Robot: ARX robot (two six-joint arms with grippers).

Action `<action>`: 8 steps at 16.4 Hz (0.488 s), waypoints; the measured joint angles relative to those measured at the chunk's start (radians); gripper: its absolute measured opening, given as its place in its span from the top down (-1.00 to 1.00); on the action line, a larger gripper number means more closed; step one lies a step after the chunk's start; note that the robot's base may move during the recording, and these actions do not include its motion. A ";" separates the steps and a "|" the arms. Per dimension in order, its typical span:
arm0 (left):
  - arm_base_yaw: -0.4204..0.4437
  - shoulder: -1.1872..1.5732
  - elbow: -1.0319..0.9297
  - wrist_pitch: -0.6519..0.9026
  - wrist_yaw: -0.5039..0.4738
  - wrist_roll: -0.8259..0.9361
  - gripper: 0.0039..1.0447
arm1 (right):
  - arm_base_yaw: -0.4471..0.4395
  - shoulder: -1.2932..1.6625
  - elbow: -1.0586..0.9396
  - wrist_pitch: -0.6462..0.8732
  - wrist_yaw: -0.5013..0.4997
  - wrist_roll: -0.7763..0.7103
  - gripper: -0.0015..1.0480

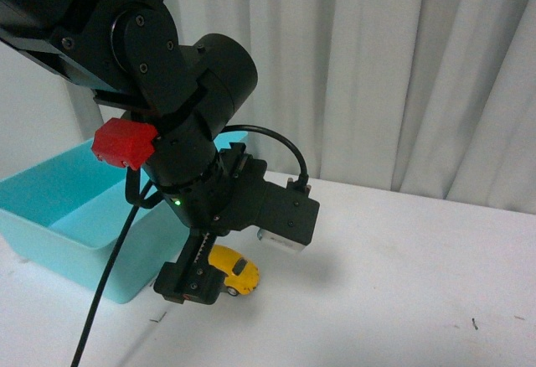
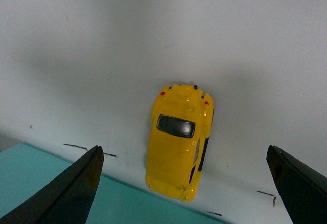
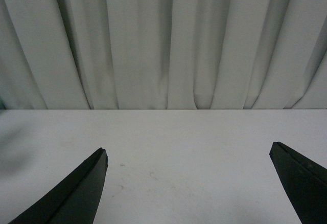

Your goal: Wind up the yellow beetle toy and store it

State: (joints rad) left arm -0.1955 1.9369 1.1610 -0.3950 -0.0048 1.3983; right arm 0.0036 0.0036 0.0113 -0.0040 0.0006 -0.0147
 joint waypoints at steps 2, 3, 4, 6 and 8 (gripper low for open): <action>0.005 0.032 0.006 0.004 -0.019 0.025 -0.88 | 0.000 0.000 0.000 0.000 0.000 0.000 -0.87; 0.007 0.044 0.007 0.011 -0.022 0.029 -0.88 | 0.000 0.000 0.000 0.000 0.000 0.000 -0.87; 0.011 0.064 0.008 0.024 -0.027 0.041 -0.88 | 0.000 0.000 0.000 0.000 0.000 0.000 -0.87; 0.017 0.091 0.017 0.031 -0.030 0.050 -0.88 | 0.000 0.000 0.000 0.000 0.000 0.000 -0.87; 0.023 0.113 0.021 0.043 -0.035 0.054 -0.88 | 0.000 0.000 0.000 0.000 0.000 0.000 -0.87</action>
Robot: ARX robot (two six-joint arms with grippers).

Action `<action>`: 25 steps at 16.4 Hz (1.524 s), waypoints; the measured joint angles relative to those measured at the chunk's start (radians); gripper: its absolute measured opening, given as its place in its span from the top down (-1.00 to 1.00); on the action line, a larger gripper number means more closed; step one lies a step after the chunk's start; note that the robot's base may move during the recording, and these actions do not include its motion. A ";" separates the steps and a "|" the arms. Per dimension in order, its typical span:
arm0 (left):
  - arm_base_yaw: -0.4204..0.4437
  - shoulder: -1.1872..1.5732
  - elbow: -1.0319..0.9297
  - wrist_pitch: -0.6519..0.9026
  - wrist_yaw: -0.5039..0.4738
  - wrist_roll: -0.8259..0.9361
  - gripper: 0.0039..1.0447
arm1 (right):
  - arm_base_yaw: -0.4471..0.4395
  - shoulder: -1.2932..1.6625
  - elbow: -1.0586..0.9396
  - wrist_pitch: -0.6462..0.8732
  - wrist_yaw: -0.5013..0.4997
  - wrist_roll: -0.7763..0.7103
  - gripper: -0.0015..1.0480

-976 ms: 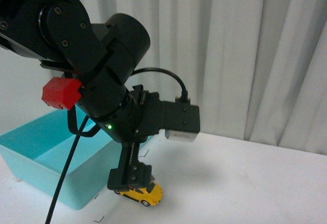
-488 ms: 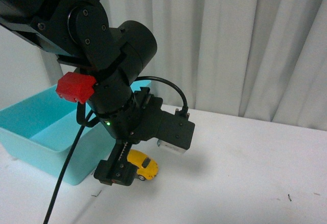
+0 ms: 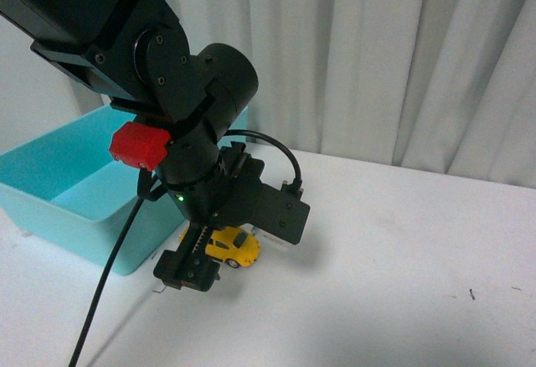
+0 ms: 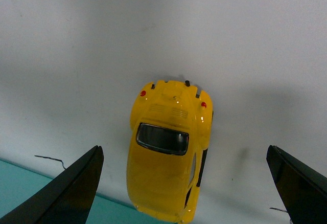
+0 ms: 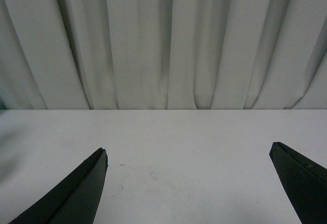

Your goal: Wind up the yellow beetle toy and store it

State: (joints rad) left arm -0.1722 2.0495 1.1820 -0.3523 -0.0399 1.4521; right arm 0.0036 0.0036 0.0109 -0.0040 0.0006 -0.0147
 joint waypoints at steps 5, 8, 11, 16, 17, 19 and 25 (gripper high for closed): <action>0.024 0.057 0.025 0.029 -0.019 0.031 -0.88 | 0.000 0.000 0.000 0.000 0.000 0.000 -0.87; 0.024 0.079 0.037 0.055 -0.040 0.049 -0.10 | 0.000 0.000 0.000 0.000 0.000 0.000 -0.87; 0.018 0.078 0.037 0.055 -0.043 0.040 0.14 | 0.000 0.000 0.000 0.000 0.000 0.000 -0.87; -0.026 0.015 0.037 -0.025 0.074 -0.103 0.16 | 0.000 0.000 0.000 0.000 0.000 0.000 -0.87; -0.037 -0.009 0.044 -0.045 0.118 -0.147 0.16 | 0.000 0.000 0.000 0.000 0.000 0.000 -0.87; -0.051 -0.113 0.091 -0.042 0.282 -0.298 0.16 | 0.000 0.000 0.000 0.000 0.000 0.000 -0.87; 0.201 -0.208 0.238 0.183 0.277 -0.750 0.22 | 0.000 0.000 0.000 0.000 0.000 0.000 -0.87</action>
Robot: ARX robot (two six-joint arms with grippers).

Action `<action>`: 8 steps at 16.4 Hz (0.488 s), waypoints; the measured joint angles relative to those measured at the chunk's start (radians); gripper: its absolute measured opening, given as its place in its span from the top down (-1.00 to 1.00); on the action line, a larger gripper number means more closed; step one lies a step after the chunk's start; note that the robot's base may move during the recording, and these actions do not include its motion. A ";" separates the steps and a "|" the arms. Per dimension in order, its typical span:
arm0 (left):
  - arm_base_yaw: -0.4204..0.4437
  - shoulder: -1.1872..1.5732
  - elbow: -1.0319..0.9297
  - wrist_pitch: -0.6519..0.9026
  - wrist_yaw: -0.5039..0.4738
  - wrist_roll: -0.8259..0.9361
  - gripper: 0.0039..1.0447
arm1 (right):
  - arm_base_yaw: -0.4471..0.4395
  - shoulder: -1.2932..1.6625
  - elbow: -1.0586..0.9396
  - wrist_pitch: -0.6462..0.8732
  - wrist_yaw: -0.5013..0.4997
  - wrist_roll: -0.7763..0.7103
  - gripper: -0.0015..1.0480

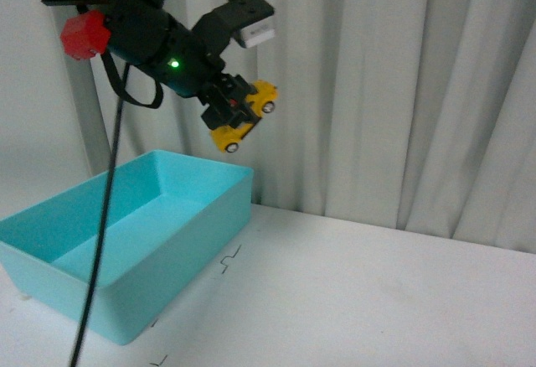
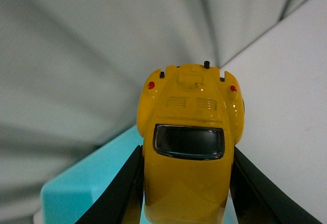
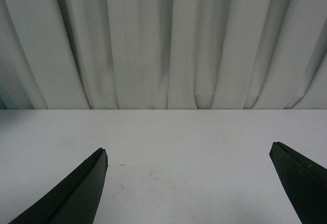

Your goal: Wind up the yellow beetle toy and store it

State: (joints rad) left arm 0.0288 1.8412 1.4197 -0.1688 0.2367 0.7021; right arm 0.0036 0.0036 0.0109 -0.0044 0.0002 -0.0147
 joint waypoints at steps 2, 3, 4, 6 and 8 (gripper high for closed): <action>0.082 0.028 0.002 0.004 -0.084 -0.087 0.22 | 0.000 0.000 0.000 0.000 0.000 0.000 -0.87; 0.110 0.050 0.001 -0.012 -0.133 -0.124 0.22 | 0.000 0.000 0.000 0.000 0.000 0.000 -0.87; 0.119 0.065 -0.005 -0.014 -0.174 -0.140 0.22 | 0.000 0.000 0.000 0.000 0.000 0.000 -0.87; 0.135 0.124 -0.021 -0.014 -0.305 -0.185 0.22 | 0.000 0.000 0.000 0.000 0.000 0.000 -0.87; 0.146 0.169 -0.021 -0.014 -0.386 -0.210 0.22 | 0.000 0.000 0.000 0.000 0.000 0.000 -0.87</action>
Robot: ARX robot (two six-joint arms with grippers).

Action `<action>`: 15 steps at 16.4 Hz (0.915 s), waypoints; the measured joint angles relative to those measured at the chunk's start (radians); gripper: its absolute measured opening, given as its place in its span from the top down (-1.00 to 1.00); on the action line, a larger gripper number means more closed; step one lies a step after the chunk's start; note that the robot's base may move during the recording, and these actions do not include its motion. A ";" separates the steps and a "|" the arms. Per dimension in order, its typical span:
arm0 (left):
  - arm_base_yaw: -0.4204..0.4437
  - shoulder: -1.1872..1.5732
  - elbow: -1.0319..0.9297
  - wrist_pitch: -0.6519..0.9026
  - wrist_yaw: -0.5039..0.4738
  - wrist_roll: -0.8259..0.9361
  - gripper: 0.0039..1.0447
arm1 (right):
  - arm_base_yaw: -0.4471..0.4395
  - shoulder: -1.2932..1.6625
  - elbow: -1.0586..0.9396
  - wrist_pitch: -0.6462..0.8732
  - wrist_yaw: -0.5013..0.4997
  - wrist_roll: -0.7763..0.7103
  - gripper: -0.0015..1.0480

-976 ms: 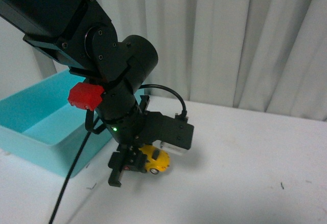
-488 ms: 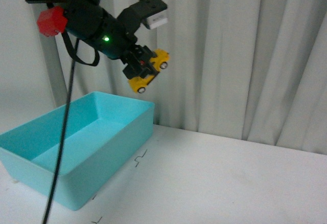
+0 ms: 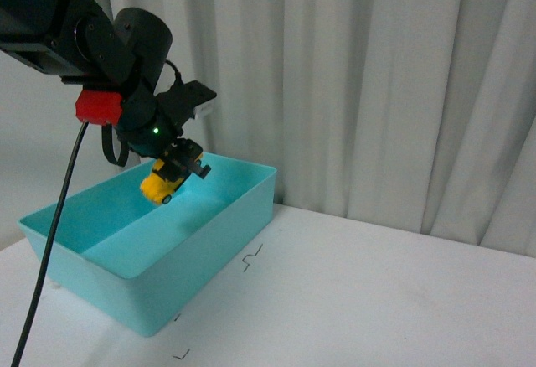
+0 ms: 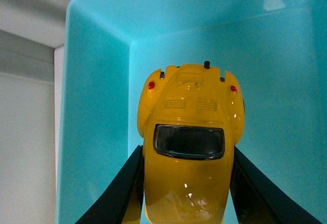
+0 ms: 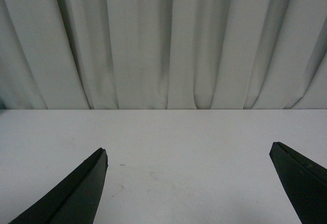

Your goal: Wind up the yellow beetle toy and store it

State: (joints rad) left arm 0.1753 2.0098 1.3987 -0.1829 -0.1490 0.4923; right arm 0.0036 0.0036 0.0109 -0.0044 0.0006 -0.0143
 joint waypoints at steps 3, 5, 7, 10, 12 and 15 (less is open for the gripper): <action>0.016 0.079 0.003 0.038 -0.065 -0.031 0.22 | 0.000 0.000 0.000 0.000 0.000 0.000 -0.87; 0.016 0.097 0.004 0.041 -0.081 -0.034 0.22 | 0.000 0.000 0.000 0.000 0.000 0.000 -0.87; 0.014 0.131 0.014 0.051 -0.099 -0.040 0.22 | 0.000 0.000 0.000 0.000 0.000 0.000 -0.87; 0.007 0.165 0.019 0.049 -0.102 -0.040 0.22 | 0.000 0.000 0.000 0.000 0.000 0.000 -0.87; 0.005 0.182 0.021 0.034 -0.101 -0.040 0.22 | 0.000 0.000 0.000 0.000 0.000 0.000 -0.87; 0.004 0.192 0.029 0.002 -0.087 -0.051 -0.47 | 0.000 0.000 0.000 0.000 0.000 0.000 -0.87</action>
State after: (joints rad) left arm 0.1795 2.2021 1.4277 -0.1814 -0.2359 0.4416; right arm 0.0036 0.0036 0.0113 -0.0040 0.0006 -0.0147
